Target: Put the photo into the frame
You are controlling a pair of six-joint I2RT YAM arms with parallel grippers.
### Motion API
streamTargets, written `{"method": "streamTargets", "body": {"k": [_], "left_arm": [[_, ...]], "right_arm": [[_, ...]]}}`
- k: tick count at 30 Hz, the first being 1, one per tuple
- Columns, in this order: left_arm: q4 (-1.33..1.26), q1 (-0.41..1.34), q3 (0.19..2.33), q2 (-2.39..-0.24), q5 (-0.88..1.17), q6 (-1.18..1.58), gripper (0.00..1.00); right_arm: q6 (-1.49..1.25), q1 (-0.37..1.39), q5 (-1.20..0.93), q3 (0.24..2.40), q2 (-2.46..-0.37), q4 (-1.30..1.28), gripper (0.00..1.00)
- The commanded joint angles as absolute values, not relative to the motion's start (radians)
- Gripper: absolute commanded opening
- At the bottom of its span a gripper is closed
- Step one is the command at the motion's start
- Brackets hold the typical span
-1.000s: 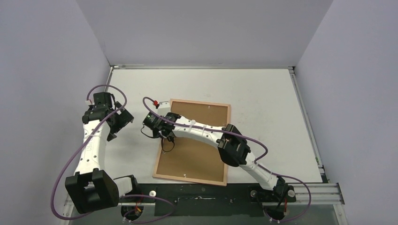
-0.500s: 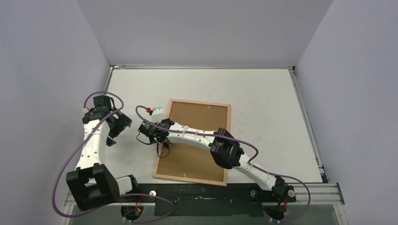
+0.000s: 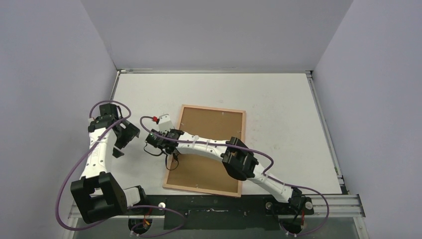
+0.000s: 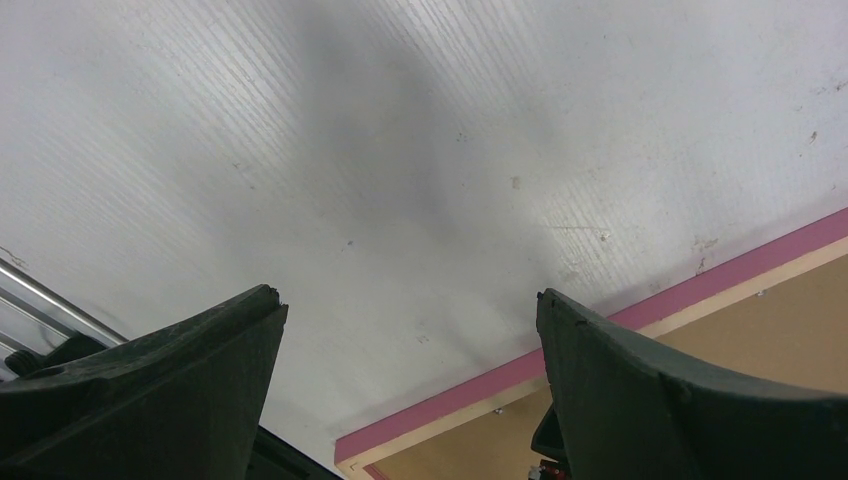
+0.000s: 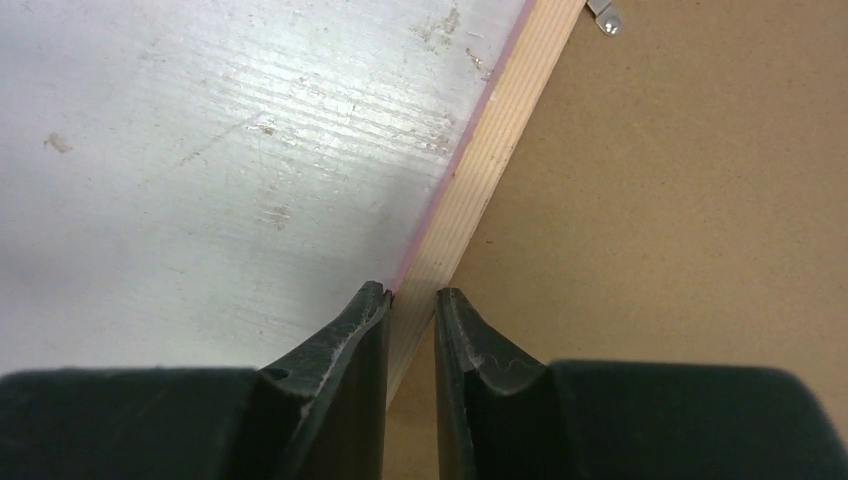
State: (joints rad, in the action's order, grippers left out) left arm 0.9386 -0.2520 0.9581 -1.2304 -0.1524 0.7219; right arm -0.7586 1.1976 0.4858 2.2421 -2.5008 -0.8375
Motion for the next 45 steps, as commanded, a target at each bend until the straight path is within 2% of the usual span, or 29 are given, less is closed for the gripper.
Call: {"method": "streamTargets", "body": {"k": [1,12,23,25,28,31,45], "left_arm": [[0.901,-0.262,0.954,-1.235,-0.134,0.720,0.97],[0.860,-0.259,0.942,-1.259,-0.069,0.716,0.97],[0.828,-0.260,0.939,-1.268,-0.025,0.694,0.97],[0.821,-0.260,0.938,-1.270,-0.014,0.692,0.97],[0.808,-0.260,0.932,-1.272,0.000,0.691,0.97],[0.799,-0.260,0.925,-1.271,0.000,0.685,0.97],[0.760,-0.259,0.887,-1.269,0.063,0.677,0.97]], "right_arm": [[-0.638,1.202,0.561,2.175,-2.437,-0.818,0.13],[-0.481,1.156,0.420,1.900,-2.278,-0.643,0.14],[-0.424,1.088,0.308,1.717,-2.156,-0.581,0.14],[-0.450,1.081,0.308,1.729,-2.159,-0.607,0.17],[-0.525,1.081,0.338,1.801,-2.188,-0.700,0.30],[-0.611,1.083,0.380,1.925,-2.234,-0.829,0.38],[-0.762,1.079,0.387,2.163,-2.385,-1.025,0.35]]}}
